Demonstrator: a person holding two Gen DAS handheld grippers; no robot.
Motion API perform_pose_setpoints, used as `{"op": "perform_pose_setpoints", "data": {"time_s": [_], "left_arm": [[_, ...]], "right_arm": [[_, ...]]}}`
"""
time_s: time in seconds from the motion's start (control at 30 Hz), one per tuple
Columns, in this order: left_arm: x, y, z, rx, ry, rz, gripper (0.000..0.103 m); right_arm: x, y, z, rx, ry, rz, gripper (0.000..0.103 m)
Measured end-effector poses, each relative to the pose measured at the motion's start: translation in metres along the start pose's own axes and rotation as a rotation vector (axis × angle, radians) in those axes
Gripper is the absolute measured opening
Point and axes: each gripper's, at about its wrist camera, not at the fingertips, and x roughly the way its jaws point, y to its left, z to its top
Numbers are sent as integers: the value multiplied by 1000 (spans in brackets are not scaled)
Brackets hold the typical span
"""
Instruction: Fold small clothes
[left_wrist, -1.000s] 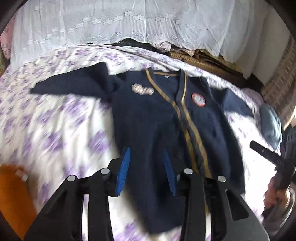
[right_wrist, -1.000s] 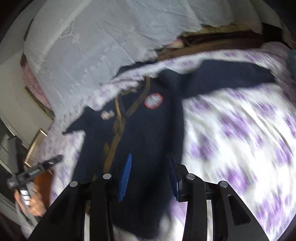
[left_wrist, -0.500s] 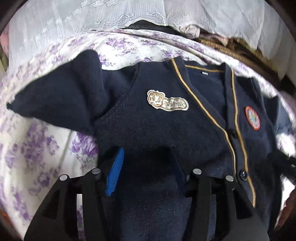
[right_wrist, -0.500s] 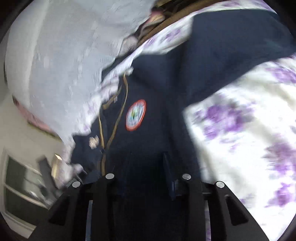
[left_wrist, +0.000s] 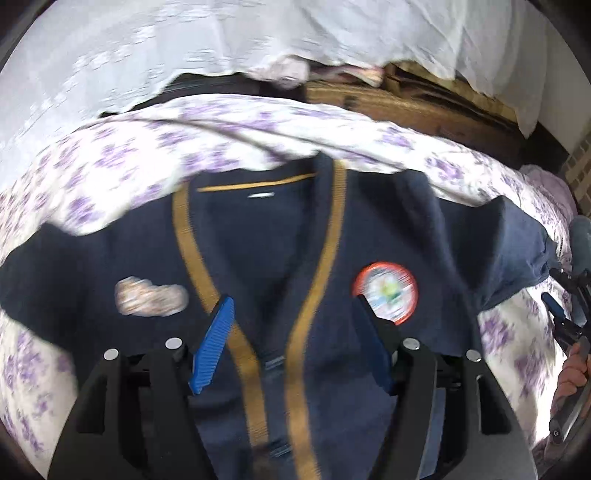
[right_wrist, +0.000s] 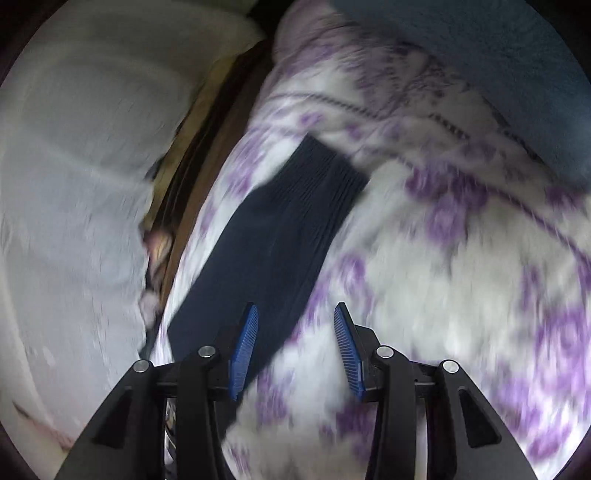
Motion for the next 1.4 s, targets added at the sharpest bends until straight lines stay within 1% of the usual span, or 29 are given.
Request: {"op": "perform_pose_setpoints", "data": {"time_s": [0.1, 0.17, 0.2, 0.23, 0.3, 0.33, 0.37, 0.4, 0.43, 0.47, 0.53, 0.57, 0.6, 0.67, 0.73, 0.77, 0.8, 0.83, 0.93, 1.0, 1.03, 1.07, 1.1, 1.13, 1.23, 1.3, 1.33, 1.37, 1.4], "left_arm": [[18, -34, 15, 16, 22, -17, 64], [27, -56, 24, 28, 25, -22, 64], [32, -65, 28, 39, 20, -12, 64], [38, -74, 30, 53, 15, 8, 66], [55, -87, 29, 51, 15, 62, 68], [60, -89, 25, 43, 1, 82, 72], [60, -93, 20, 58, -43, 114, 74], [59, -96, 18, 75, -60, 134, 75], [56, -99, 16, 97, -73, 148, 76], [56, -99, 16, 100, -73, 151, 79], [56, -91, 17, 89, -58, 153, 90], [56, -86, 17, 76, -46, 130, 90], [53, -76, 17, 59, -28, 79, 90], [46, -57, 16, 22, -9, 18, 90], [36, -35, 14, -50, -19, 5, 90], [31, -26, 15, -78, -24, -28, 90], [29, -23, 16, -85, -24, -47, 90], [26, -22, 18, -89, -25, -61, 90], [23, -39, 25, -48, -48, -12, 90], [29, -60, 23, 7, -45, 8, 90], [40, -72, 21, 46, -15, 16, 91], [60, -85, 17, 106, 49, 36, 92], [68, -87, 15, 124, 40, 70, 99], [66, -87, 13, 115, -7, 77, 99], [61, -77, 17, 89, 6, 38, 99], [52, -64, 20, 40, -13, 37, 99], [47, -58, 22, 18, -30, 33, 99], [44, -54, 24, 8, -43, 34, 99], [43, -52, 25, 12, -48, 47, 99]], "right_arm": [[13, -7, 19, 23, -34, 53, 43], [16, -6, 24, -25, -73, 77, 31], [16, -5, 25, -72, -99, 63, 13], [16, -6, 29, -92, -115, 56, 11], [4, -4, 29, -73, -150, 110, 8], [-12, -2, 29, -88, -189, 130, 7], [-31, 7, 29, -142, -246, 116, 7], [-46, 14, 26, -192, -301, 67, 6], [-51, 15, 23, -214, -330, -3, 6], [-49, 13, 20, -221, -327, -67, 7], [-18, -1, 20, -245, -241, -244, 7], [-7, -10, 20, -222, -205, -255, 7], [-11, -13, 22, -197, -211, -226, 7], [-15, -9, 23, -216, -215, -210, 10], [-17, -14, 22, -198, -191, -188, 14], [-24, -19, 24, -159, -183, -135, 19], [-27, -21, 25, -127, -187, -85, 29], [-29, -21, 26, -103, -195, -54, 35], [-33, -16, 18, -104, -192, -53, 46], [-33, -22, 18, -100, -185, -66, 46], [-24, -18, 19, -96, -185, -67, 46], [-23, -18, 20, -94, -188, -67, 46], [-20, -18, 21, -96, -189, -69, 46], [-19, -19, 21, -99, -190, -71, 46], [-16, -17, 18, -116, -197, -81, 49], [-9, -15, 18, -122, -203, -81, 50], [-10, -15, 18, -121, -209, -74, 44], [-12, -15, 18, -119, -221, -59, 34], [-13, -14, 18, -124, -218, -54, 14]]}}
